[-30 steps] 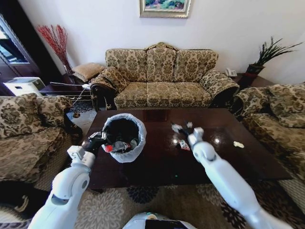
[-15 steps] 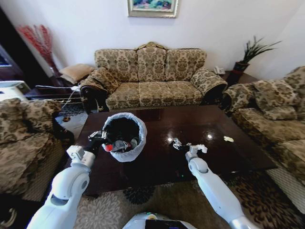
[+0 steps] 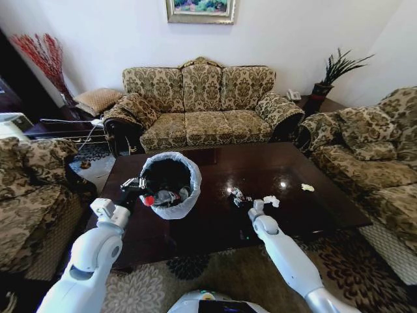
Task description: Move to the front of the table and place the trash on the table into the trash bin.
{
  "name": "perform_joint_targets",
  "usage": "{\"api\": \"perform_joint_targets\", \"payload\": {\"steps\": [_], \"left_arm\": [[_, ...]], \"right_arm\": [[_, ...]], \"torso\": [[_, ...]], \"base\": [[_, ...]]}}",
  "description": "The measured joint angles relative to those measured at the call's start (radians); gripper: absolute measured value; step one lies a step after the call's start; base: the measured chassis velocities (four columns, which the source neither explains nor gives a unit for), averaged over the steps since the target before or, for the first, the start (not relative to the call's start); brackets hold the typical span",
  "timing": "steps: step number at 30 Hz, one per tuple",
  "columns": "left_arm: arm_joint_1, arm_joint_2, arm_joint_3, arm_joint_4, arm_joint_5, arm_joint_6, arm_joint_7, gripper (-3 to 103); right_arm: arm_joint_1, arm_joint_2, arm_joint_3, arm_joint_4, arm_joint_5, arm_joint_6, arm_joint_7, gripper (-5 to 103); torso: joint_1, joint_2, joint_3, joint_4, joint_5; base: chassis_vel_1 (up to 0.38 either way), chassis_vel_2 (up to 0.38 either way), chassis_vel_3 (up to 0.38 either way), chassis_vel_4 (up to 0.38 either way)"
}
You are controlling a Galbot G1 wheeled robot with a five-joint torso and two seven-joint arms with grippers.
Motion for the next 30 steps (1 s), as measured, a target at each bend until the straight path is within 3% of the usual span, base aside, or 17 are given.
{"api": "perform_joint_targets", "payload": {"steps": [2, 5, 6, 11, 13, 17, 21, 27, 30], "left_arm": [[0.0, 0.001, -0.001, 0.0, 0.0, -0.003, 0.0, 3], [0.0, 0.001, -0.001, 0.0, 0.0, -0.004, 0.0, 3], [0.0, 0.001, -0.001, 0.0, 0.0, -0.004, 0.0, 3], [0.004, 0.001, -0.002, -0.002, -0.001, -0.005, 0.0, 3], [0.008, 0.0, -0.003, -0.003, 0.0, -0.005, 0.001, 3], [0.007, -0.003, 0.004, 0.002, 0.003, -0.005, 0.001, 3], [-0.003, -0.021, 0.02, 0.018, 0.016, -0.006, 0.004, 3], [-0.006, -0.028, 0.027, 0.021, 0.021, -0.006, 0.006, 3], [-0.013, -0.029, 0.029, 0.028, 0.021, -0.004, 0.006, 3]], "right_arm": [[0.0, 0.002, 0.0, -0.004, -0.001, 0.005, 0.003, 30], [0.0, 0.003, 0.001, -0.004, -0.002, 0.007, 0.007, 25], [-0.002, 0.006, 0.005, 0.0, -0.006, 0.013, 0.018, 15], [-0.027, 0.0, 0.023, 0.098, -0.021, 0.036, 0.043, 9], [-0.035, -0.029, 0.026, 0.271, -0.029, 0.036, 0.061, 3], [0.006, -0.064, -0.01, 0.429, -0.028, 0.015, 0.094, 2], [0.179, -0.129, -0.126, 0.637, 0.059, -0.066, 0.125, 2], [0.379, -0.155, -0.277, 0.762, 0.21, -0.145, 0.159, 2], [0.501, -0.166, -0.441, 0.871, 0.396, -0.222, 0.243, 2]], "torso": [[0.0, 0.0, 0.0, 0.0001, 0.0001], [0.0, 0.0, 0.0, 0.0, 0.0001], [0.0, 0.0, 0.0, 0.0001, 0.0002], [0.0, 0.0, 0.0, -0.0002, 0.0007], [0.0, 0.0, 0.0, 0.0, 0.0002], [0.0, 0.0, 0.0, -0.0001, 0.0002], [0.0, 0.0, 0.0, 0.0002, -0.0001], [0.0, 0.0, 0.0, 0.0002, 0.0001], [0.0, 0.0, 0.0, 0.0003, -0.0003]], "base": [[0.0, 0.0, 0.0, 0.0], [0.0, 0.0, 0.0, 0.0], [0.0, 0.0, 0.0, 0.0], [0.0, 0.0, 0.0, 0.0], [0.0, 0.0, 0.0, 0.0], [0.0, 0.0, 0.0, 0.0], [0.0, 0.0, 0.0, 0.0], [0.0, 0.0, 0.0, 0.0], [0.0, 0.0, 0.0, 0.0]]}}
